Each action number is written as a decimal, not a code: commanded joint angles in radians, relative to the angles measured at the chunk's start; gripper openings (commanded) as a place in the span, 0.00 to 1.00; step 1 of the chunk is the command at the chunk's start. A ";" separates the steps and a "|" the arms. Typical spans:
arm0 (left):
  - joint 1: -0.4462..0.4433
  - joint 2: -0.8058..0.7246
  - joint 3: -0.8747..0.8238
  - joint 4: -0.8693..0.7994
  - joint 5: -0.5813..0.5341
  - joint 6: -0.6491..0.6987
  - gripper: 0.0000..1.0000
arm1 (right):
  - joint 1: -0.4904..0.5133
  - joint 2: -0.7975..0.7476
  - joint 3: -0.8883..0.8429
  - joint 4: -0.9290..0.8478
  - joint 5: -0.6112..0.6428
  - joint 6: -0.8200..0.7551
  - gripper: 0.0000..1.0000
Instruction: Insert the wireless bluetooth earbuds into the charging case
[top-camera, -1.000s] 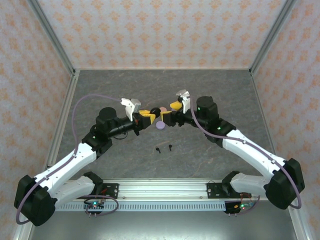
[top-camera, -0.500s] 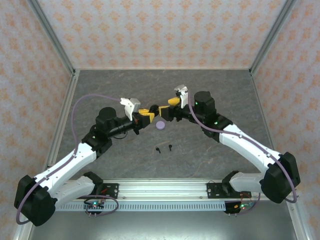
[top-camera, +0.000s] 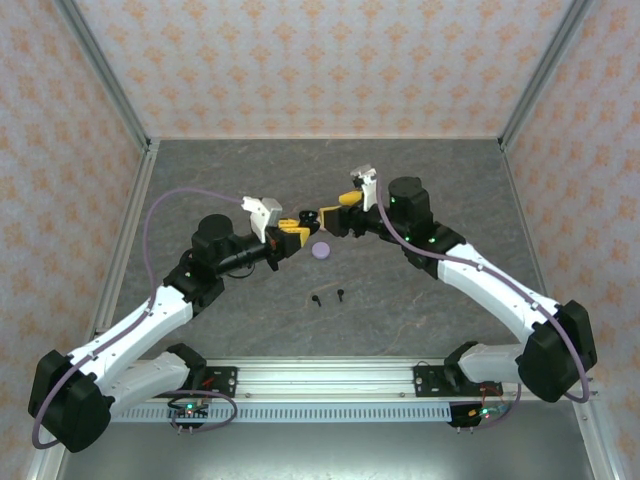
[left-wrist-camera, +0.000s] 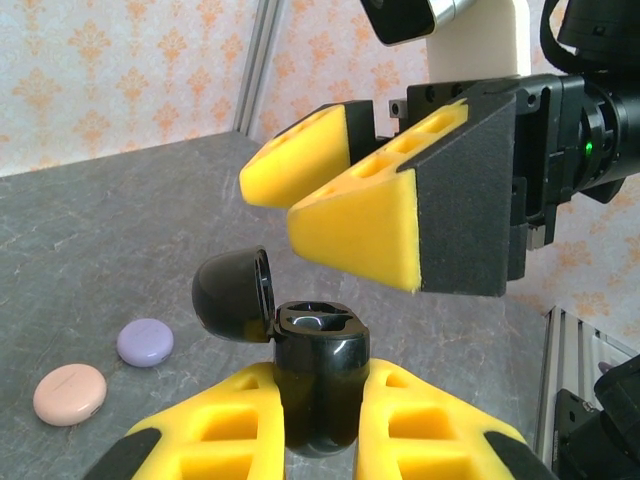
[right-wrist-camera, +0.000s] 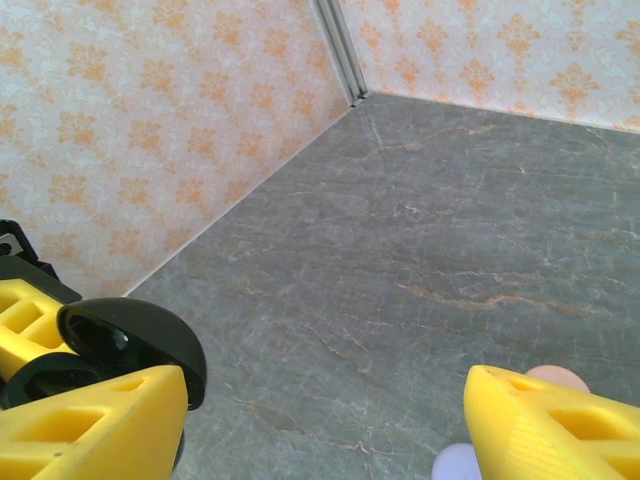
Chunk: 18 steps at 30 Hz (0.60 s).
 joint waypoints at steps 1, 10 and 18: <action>-0.010 -0.026 0.001 -0.019 -0.031 0.034 0.00 | -0.011 -0.062 0.019 -0.038 0.013 -0.005 0.74; -0.010 -0.151 -0.093 -0.072 -0.165 0.031 0.00 | -0.006 -0.051 0.072 -0.465 0.093 0.057 0.63; -0.010 -0.315 -0.165 -0.203 -0.241 0.006 0.00 | 0.173 0.103 0.124 -0.692 0.304 0.228 0.57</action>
